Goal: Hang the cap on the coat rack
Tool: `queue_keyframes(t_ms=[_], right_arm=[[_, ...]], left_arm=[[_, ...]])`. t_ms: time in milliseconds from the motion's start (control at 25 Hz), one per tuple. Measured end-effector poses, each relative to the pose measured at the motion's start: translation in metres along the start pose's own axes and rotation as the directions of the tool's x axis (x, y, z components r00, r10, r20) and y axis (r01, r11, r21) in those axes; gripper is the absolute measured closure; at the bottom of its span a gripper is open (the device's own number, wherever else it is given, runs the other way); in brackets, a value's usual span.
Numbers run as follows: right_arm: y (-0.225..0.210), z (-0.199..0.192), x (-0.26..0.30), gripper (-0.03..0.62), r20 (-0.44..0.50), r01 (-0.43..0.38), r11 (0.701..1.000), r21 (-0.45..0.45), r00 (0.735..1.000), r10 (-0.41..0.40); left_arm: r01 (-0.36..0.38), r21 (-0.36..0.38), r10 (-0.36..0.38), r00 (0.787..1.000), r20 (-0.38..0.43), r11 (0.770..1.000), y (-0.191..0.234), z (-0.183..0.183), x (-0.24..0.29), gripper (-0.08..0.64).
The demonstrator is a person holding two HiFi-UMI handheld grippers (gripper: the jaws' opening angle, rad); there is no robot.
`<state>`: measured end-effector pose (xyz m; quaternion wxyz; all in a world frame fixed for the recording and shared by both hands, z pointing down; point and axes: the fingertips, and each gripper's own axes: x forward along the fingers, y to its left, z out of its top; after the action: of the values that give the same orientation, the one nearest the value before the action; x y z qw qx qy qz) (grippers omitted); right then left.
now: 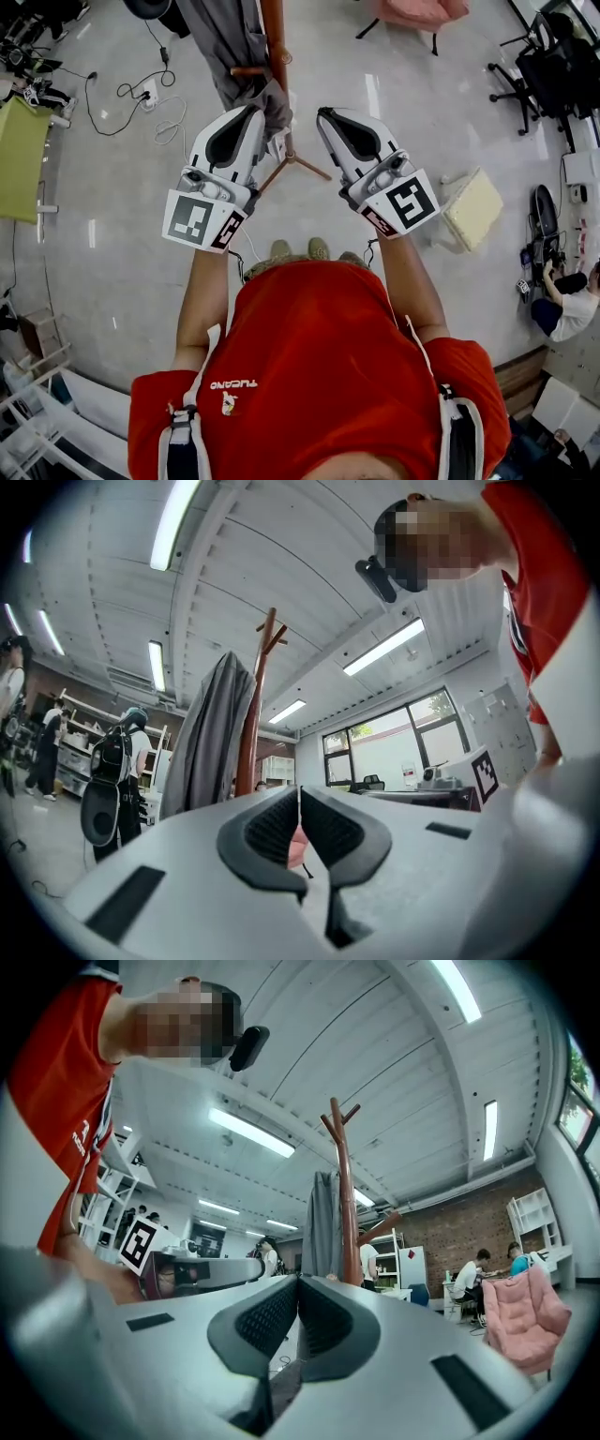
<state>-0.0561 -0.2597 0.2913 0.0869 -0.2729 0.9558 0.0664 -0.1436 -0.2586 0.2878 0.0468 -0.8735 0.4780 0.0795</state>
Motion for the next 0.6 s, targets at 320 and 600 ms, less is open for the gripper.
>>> queue_keyframes(t_ms=[320,600], right_arm=[[0.007,0.02,-0.003,0.568,0.056,-0.041,0.999,0.007,0.998,0.041],[0.018,0.024,-0.005,0.569,0.077,-0.069,0.998,0.0,0.995,0.069]], left_arm=[[-0.029,0.012,0.028,0.999,0.034,1.0,-0.01,0.023,-0.011,0.552],[-0.069,0.008,0.069,0.997,0.023,0.998,-0.008,0.023,-0.026,0.552]])
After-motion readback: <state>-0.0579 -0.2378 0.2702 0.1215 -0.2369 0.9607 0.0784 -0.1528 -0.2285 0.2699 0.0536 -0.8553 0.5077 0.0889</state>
